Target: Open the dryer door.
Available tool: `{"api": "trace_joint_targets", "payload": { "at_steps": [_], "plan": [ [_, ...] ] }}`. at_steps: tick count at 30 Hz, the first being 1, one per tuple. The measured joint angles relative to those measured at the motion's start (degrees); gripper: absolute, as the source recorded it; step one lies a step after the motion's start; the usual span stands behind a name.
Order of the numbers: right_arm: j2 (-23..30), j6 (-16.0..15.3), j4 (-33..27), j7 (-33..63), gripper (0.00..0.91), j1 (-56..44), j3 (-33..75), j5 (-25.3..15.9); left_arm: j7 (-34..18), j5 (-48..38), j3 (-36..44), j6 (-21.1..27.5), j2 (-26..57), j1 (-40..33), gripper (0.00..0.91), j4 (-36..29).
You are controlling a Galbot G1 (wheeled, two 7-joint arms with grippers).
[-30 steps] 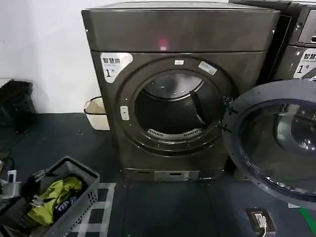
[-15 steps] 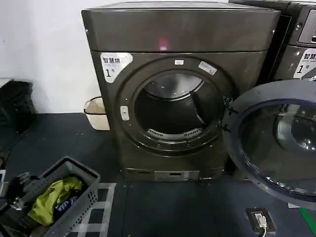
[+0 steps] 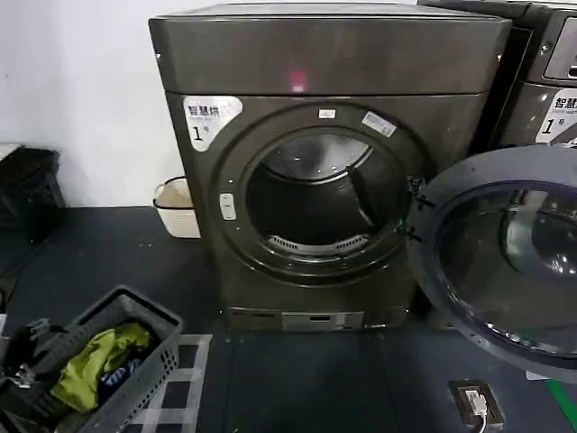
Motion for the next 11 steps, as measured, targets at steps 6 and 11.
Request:
{"api": "trace_joint_targets", "payload": {
  "at_steps": [6,11],
  "plan": [
    [0.0,0.0,-0.1,0.0,0.907,0.1,0.1,-0.3,0.6,0.9,-0.1,-0.7,-0.1,0.0,0.907,0.9],
    [-0.1,0.7,-0.6,0.0,0.907,0.1,0.1,-1.7,0.7,1.0,-0.2,-1.1,0.0,0.0,0.907,1.1]
  ]
}}
